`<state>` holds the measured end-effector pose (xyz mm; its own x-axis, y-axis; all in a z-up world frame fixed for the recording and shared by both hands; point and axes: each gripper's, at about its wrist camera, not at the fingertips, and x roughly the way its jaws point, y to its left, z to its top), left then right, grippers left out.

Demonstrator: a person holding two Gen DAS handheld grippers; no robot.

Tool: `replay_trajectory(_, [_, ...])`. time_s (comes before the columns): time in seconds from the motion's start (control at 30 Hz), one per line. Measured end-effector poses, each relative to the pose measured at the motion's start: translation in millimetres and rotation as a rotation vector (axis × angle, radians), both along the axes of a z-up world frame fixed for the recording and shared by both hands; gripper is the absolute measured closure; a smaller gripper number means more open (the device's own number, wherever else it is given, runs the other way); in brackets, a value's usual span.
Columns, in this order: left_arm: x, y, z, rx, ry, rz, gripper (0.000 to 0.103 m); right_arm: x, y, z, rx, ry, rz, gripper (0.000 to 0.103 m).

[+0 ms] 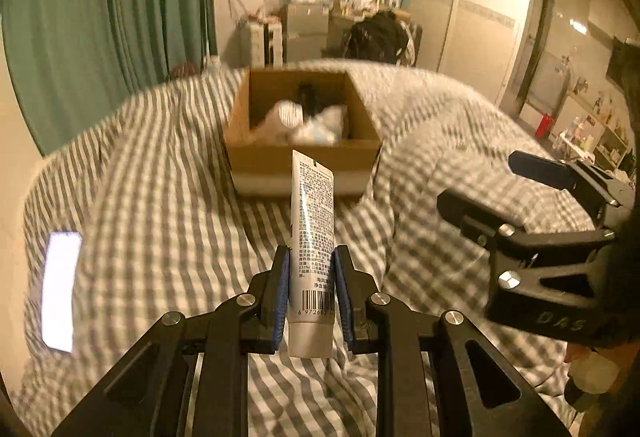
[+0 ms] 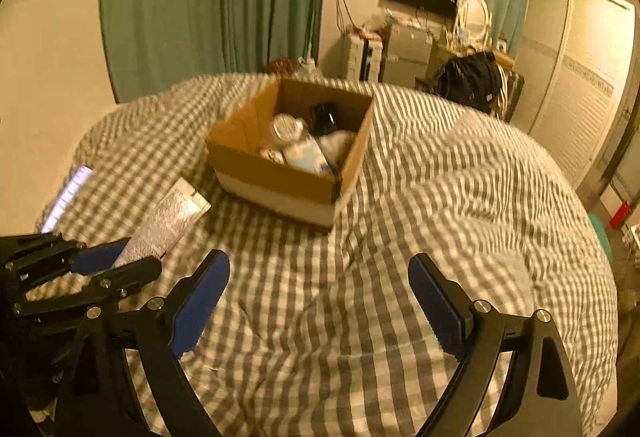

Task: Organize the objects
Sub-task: 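Carry the cream tube into the box with the left tool and release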

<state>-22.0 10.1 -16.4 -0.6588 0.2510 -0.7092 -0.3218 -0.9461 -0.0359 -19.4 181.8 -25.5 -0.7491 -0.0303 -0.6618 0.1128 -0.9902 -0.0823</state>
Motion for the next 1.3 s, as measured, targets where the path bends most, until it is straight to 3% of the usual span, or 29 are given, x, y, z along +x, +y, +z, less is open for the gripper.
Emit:
replay_trajectory(0.17, [-17.5,0.0,40.7,-0.001,0.09,-0.003,0.081,-1.0,-7.9,31.2,0.084,0.093,0.019,0.012])
replay_trajectory(0.37, [-59.8,12.6,76.9,-0.01,0.181,-0.011,0.081,-32.3,1.2,70.8,0.04,0.161,0.041,0.012])
replay_trajectory(0.63, [-140.8,39.1,86.6,-0.028,0.211,-0.014,0.081,-100.4,19.7,94.2,0.009,0.19,0.036,0.012])
replay_trajectory(0.8, [-199.4,50.1,66.3,-0.04,0.18,0.005,0.081,-153.6,34.5,90.6,-0.007,0.186,0.016,0.012])
replay_trajectory(0.97, [-248.1,56.2,27.3,-0.042,0.109,0.016,0.081,-203.5,40.8,74.5,-0.021,0.172,-0.011,0.012])
replay_trajectory(1.13, [-276.0,60.8,-9.5,-0.077,0.044,0.007,0.081,-245.2,40.2,47.2,-0.024,0.131,-0.012,0.012])
replay_trajectory(1.3, [-288.6,62.2,-44.5,-0.102,-0.032,-0.006,0.081,-260.6,41.1,10.6,-0.04,0.073,-0.006,0.012])
